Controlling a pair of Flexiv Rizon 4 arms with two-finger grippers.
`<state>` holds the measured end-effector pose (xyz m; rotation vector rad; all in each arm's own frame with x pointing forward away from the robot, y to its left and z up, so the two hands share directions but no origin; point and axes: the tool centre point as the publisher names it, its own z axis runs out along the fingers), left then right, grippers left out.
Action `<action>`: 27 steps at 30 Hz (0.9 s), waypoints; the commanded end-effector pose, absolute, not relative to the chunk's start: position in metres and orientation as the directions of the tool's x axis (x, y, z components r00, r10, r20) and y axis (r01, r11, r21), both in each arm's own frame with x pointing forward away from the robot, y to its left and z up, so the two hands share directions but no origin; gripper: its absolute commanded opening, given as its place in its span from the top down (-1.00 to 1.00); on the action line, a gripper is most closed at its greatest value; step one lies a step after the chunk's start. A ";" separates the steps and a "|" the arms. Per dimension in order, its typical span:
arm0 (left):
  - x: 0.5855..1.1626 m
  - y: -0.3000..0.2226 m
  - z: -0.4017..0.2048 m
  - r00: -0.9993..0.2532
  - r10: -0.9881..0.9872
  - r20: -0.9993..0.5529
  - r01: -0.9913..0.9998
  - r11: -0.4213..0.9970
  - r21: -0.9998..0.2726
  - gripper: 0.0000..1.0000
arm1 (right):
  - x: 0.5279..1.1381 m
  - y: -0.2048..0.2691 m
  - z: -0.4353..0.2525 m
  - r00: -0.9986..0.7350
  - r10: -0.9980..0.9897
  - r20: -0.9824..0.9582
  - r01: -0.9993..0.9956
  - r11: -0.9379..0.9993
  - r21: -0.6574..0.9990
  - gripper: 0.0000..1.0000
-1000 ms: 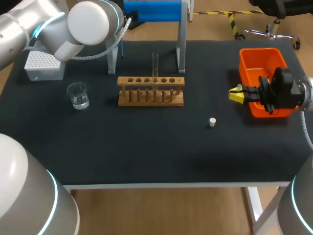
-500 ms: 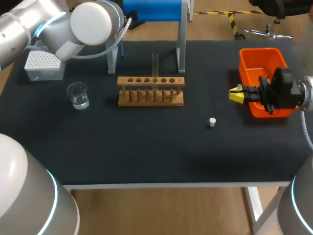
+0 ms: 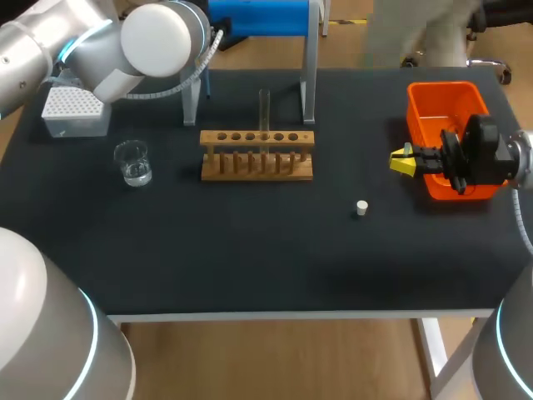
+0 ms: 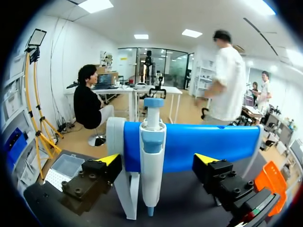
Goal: Invert the test tube, pick up the pipette, mount the tip to pipette, aspirate from beaker and dispense into the tube, eject the tip, return the pipette, and cap with the stopper.
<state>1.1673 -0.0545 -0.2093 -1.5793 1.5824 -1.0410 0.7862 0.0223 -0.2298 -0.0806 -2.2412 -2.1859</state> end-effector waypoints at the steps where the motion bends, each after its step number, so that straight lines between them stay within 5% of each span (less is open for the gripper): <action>1: 1.167 -0.055 -0.210 -0.043 -0.996 0.078 -0.469 -0.049 -0.882 0.11 | 0.786 0.021 -0.230 -0.999 0.029 0.043 0.043 0.025 0.999 1.00; 5: 1.167 -0.054 -0.210 -0.040 -0.996 0.075 -0.470 -0.048 -0.881 0.51 | 0.786 0.021 -0.230 -0.999 0.029 0.043 0.043 0.025 0.999 1.00; 7: 1.166 -0.054 -0.211 -0.039 -0.997 0.074 -0.471 -0.047 -0.881 1.00 | 0.786 0.021 -0.230 -0.999 0.029 0.043 0.043 0.025 0.999 1.00; 27: 1.161 -0.051 -0.205 -0.031 -0.997 0.071 -0.459 -0.048 -0.887 1.00 | 0.786 0.021 -0.230 -0.999 0.029 0.043 0.043 0.025 0.999 1.00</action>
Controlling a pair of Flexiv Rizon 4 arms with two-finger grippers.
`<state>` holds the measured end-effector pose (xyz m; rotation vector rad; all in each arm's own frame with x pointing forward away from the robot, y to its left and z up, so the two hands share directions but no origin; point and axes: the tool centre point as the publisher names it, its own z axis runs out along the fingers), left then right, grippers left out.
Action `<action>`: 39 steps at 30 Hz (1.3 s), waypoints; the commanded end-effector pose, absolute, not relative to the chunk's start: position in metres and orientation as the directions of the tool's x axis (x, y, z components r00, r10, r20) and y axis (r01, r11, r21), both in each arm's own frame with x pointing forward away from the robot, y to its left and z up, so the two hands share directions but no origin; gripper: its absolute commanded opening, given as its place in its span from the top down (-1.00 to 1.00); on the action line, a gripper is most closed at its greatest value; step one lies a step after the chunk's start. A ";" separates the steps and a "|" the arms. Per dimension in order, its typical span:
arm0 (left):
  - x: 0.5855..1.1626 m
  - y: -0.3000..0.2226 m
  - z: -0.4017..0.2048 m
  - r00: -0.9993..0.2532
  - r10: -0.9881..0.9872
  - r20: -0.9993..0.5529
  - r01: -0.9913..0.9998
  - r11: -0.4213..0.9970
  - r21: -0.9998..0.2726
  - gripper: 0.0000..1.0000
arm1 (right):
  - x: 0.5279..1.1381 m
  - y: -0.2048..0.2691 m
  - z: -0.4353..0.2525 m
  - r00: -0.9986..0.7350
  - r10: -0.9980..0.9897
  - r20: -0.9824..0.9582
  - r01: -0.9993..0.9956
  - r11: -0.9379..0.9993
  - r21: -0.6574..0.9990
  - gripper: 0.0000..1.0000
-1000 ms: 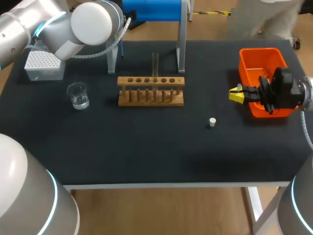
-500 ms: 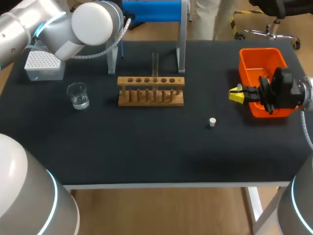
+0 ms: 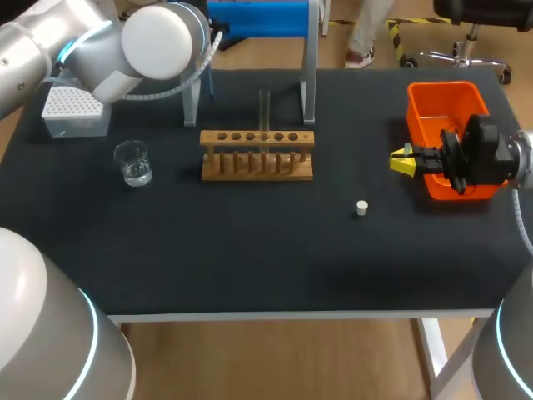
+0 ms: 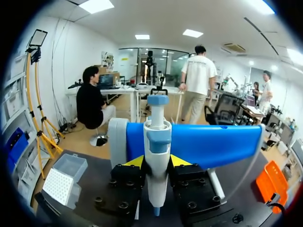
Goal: Invert the test tube, pick up the pipette, mount the tip to pipette, aspirate from beaker and dispense into the tube, eject the tip, return the pipette, and cap with the stopper.
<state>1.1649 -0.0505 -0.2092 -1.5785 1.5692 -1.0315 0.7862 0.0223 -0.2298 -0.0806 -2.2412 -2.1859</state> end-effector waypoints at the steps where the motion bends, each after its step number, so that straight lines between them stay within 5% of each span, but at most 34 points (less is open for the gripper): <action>1: 1.160 -0.051 -0.205 -0.031 -0.997 0.070 -0.457 -0.048 -0.888 1.00 | 0.786 0.021 -0.230 -0.999 0.029 0.043 0.043 0.025 0.999 1.00; 25: 1.161 -0.048 -0.163 -0.026 -0.998 0.056 -0.392 -0.042 -0.919 1.00 | 0.786 0.021 -0.230 -0.999 0.029 0.043 0.043 0.025 0.999 1.00; 39: 1.124 -0.037 -0.135 -0.167 -0.985 0.036 -0.408 0.035 -0.913 1.00 | 0.786 0.021 -0.230 -0.999 0.029 0.043 0.043 0.025 0.999 1.00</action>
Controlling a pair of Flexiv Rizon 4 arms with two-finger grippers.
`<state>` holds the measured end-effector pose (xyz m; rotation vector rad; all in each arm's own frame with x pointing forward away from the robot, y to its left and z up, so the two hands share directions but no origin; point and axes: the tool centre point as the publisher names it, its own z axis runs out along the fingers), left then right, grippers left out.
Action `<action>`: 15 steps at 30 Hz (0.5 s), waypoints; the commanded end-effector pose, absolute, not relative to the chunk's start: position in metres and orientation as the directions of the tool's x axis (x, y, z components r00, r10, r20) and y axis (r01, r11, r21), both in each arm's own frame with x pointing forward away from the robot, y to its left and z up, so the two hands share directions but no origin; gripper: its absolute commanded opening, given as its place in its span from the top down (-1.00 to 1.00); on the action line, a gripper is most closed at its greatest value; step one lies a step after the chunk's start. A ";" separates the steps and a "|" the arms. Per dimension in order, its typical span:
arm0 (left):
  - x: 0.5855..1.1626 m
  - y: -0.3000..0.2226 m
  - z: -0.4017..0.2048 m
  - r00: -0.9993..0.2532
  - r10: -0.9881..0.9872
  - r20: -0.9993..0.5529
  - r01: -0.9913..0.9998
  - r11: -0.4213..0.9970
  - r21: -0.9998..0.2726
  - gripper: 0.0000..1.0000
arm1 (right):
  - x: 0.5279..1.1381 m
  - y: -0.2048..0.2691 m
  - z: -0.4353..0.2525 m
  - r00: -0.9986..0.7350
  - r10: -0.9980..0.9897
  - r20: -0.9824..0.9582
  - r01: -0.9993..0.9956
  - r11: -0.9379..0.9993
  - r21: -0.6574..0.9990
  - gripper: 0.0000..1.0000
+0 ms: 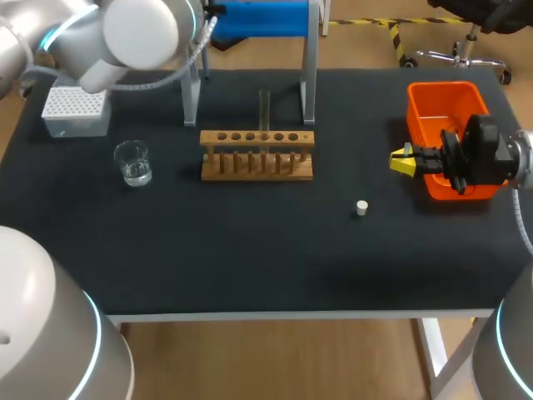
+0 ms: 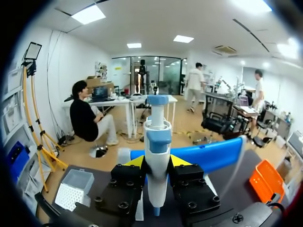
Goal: Invert the test tube, pick up the pipette, mount the tip to pipette, aspirate from beaker and dispense into the tube, eject the tip, return the pipette, and cap with the stopper.
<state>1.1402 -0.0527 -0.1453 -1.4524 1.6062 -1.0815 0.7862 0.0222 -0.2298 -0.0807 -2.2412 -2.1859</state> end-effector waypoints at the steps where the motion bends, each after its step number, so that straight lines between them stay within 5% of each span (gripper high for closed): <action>1: 1.121 -0.036 -0.133 -0.177 -0.983 0.041 -0.405 0.034 -0.914 1.00 | 0.786 0.021 -0.230 -0.999 0.029 0.043 0.043 0.025 0.999 1.00; 15: 1.074 -0.020 -0.104 -0.358 -0.933 0.038 -0.365 0.102 -0.925 1.00 | 0.786 0.021 -0.230 -0.999 0.029 0.043 0.043 0.025 0.999 1.00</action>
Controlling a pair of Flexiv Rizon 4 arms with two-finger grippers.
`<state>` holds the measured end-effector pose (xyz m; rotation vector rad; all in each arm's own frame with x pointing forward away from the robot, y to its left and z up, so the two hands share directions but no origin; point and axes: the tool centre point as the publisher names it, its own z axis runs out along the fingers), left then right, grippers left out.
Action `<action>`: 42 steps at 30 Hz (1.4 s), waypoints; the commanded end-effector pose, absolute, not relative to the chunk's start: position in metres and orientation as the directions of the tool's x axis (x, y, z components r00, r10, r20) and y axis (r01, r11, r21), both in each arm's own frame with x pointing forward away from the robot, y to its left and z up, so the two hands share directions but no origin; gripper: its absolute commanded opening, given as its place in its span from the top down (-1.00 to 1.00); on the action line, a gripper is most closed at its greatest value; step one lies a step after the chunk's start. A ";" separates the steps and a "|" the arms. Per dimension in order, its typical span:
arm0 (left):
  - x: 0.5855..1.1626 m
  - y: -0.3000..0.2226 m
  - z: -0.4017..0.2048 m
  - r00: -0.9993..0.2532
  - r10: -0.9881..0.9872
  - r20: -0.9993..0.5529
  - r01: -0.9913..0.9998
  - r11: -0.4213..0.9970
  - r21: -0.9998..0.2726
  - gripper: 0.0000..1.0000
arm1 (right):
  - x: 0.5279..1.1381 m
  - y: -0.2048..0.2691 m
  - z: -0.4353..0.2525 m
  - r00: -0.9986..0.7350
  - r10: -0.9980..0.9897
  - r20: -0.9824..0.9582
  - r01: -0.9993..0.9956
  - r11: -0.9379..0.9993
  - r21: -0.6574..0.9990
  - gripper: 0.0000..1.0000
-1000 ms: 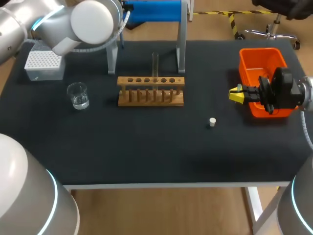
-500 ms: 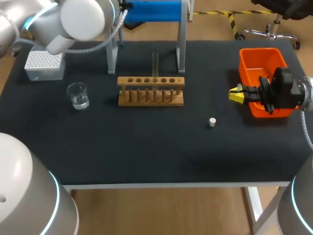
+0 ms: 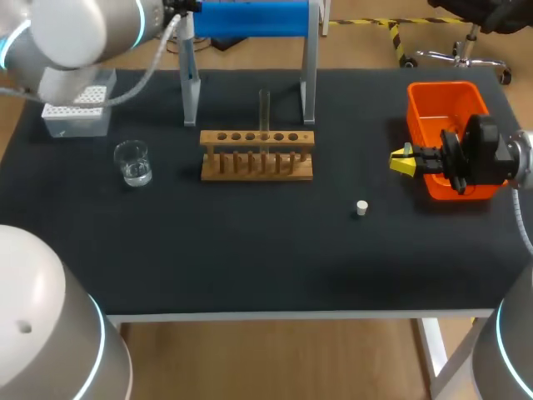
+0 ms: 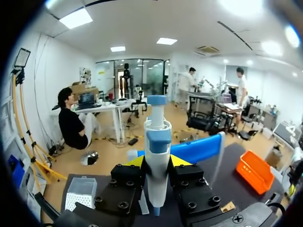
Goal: Invert the test tube, pick up the pipette, mount the tip to pipette, aspirate from beaker and dispense into the tube, eject the tip, return the pipette, and cap with the stopper.
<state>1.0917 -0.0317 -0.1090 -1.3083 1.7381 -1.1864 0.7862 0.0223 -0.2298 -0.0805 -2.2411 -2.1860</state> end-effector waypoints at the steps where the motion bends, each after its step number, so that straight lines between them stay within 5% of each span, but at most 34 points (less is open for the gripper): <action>1: 1.071 -0.019 -0.103 -0.377 -0.925 0.045 -0.363 0.103 -0.926 1.00 | 0.786 0.021 -0.230 -0.999 0.029 0.043 0.043 0.025 0.999 1.00; 6: 1.054 -0.016 -0.096 -0.459 -0.887 0.047 -0.354 0.134 -0.926 1.00 | 0.786 0.021 -0.230 -0.999 0.029 0.043 0.043 0.025 0.999 1.00; 42: 1.046 -0.019 -0.087 -0.488 -0.871 0.048 -0.331 0.134 -0.934 1.00 | 0.786 0.021 -0.230 -0.999 0.029 0.043 0.043 0.025 0.999 1.00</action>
